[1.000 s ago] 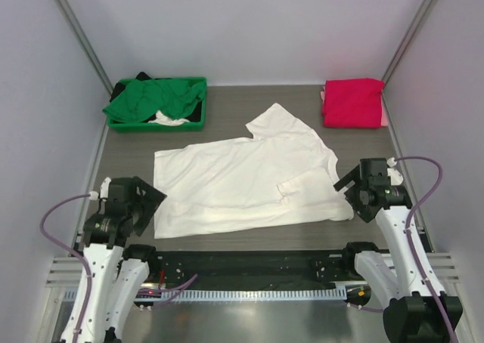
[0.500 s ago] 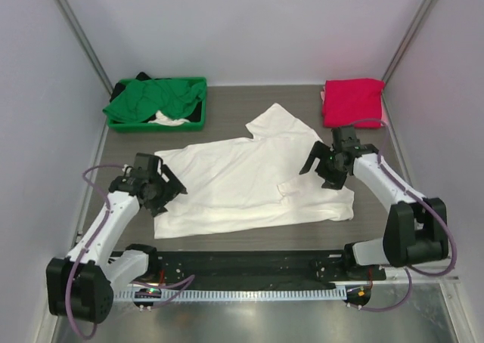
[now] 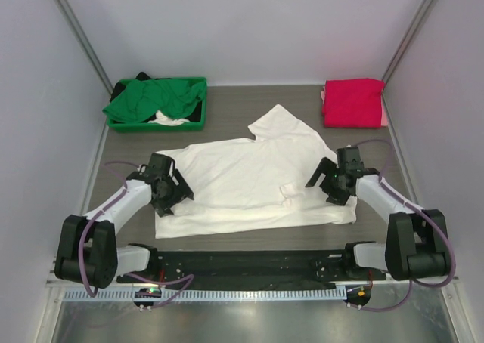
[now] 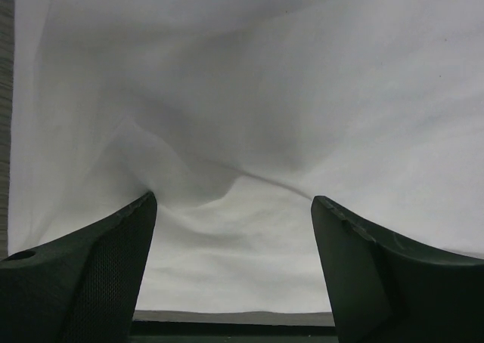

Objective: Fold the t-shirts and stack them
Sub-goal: Fold the tshirt

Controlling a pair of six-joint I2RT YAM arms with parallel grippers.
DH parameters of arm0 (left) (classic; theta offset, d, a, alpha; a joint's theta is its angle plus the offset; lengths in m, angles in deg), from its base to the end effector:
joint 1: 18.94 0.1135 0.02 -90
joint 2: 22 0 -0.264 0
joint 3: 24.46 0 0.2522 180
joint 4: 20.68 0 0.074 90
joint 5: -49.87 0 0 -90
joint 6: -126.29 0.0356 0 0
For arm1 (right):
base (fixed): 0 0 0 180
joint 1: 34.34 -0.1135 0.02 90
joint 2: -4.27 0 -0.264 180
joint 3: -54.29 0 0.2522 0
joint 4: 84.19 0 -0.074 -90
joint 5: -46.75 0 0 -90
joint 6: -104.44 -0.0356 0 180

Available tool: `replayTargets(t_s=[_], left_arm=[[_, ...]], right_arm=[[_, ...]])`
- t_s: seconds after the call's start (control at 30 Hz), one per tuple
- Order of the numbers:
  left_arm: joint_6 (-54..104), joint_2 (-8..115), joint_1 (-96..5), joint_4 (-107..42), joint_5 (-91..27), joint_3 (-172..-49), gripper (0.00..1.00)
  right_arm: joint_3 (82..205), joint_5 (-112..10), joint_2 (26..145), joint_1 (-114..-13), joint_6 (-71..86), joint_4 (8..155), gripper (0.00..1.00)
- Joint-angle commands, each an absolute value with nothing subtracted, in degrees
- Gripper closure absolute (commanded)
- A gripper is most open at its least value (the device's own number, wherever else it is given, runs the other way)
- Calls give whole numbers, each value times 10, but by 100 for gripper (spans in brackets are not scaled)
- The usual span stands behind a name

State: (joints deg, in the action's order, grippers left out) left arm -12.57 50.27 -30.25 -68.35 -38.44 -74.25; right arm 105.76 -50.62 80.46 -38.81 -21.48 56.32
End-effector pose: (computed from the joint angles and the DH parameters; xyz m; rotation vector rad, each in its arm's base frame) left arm 0.2056 -0.0422 0.1655 -0.9080 2.6937 -0.2856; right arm 0.2326 0.0228 0.1660 0.7031 2.6463 0.3819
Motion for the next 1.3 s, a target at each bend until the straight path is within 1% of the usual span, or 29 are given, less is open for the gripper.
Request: replayTargets(t_s=[0.0,0.1,0.17,0.23,0.3,0.33,0.37,0.4,0.43,0.47,0.5,0.57,0.6,0.63,0.67,0.7,0.77,0.8,0.83,0.87,0.9,0.97,1.0,1.1,1.2,1.27], left_arm=[[-121,502,-307,-670,-416,-729,16],[-148,484,-324,-691,-427,-713,16],[-170,448,-336,-703,-418,-700,16],[-178,399,-340,-725,-408,-702,16],[-172,366,-339,-747,-413,-736,13],[-163,347,-339,-774,-410,-758,11],[-131,343,-339,-786,-408,-811,7],[-113,340,-338,-799,-405,-840,6],[-90,341,-338,-826,-404,-870,5],[-46,347,-339,-841,-405,-926,5],[-21,350,-338,-873,-413,-952,5],[7,346,-339,-893,-481,-999,5],[33,339,-339,-891,-504,-1002,5],[43,332,-339,-886,-547,-1000,4],[51,315,-339,-880,-561,-988,4],[56,307,-339,-874,-575,-981,3],[65,289,-339,-858,-596,-954,3],[65,274,-339,-852,-603,-943,3],[65,265,-339,-840,-610,-923,4],[58,258,-338,-839,-628,-922,3],[52,246,-338,-844,-632,-924,4],[58,230,-338,-834,-634,-921,4],[59,223,-338,-823,-645,-918,3],[64,212,-337,-816,-656,-913,3],[66,225,-338,-822,-658,-915,3],[66,240,-338,-824,-658,-918,3]], right_arm=[[993,-451,757,-386,-248,535,6],[979,-438,697,-386,-263,502,5],[985,-443,672,-385,-275,487,5],[1016,-448,648,-385,-279,464,5],[1046,-467,645,-390,-277,463,5],[1089,-470,654,-394,-274,463,5],[1114,-470,667,-408,-267,462,5],[1170,-471,682,-416,-249,462,5],[1201,-455,727,-428,-238,456,5],[1234,-447,752,-448,-225,451,5],[1302,-439,785,-456,-192,444,5],[1372,-406,876,-468,-159,428,5],[1437,-401,906,-473,-145,424,5],[1469,-389,934,-474,-119,420,5],[1503,-382,995,-474,-106,419,5],[1567,-378,1023,-474,-96,419,5],[1633,-368,1114,-477,-64,418,5],[1697,-366,1149,-479,-53,418,5],[1729,-358,1178,-481,-41,415,5],[1759,-346,1233,-481,-37,414,5],[1819,-343,1260,-483,-34,414,5],[1876,-338,1312,-486,-32,415,5],[1932,-335,1359,-487,-31,415,5],[2031,-311,1449,-497,-26,415,5],[2096,-286,1500,-506,-23,420,5],[2109,-279,1528,-507,-25,436,5]])
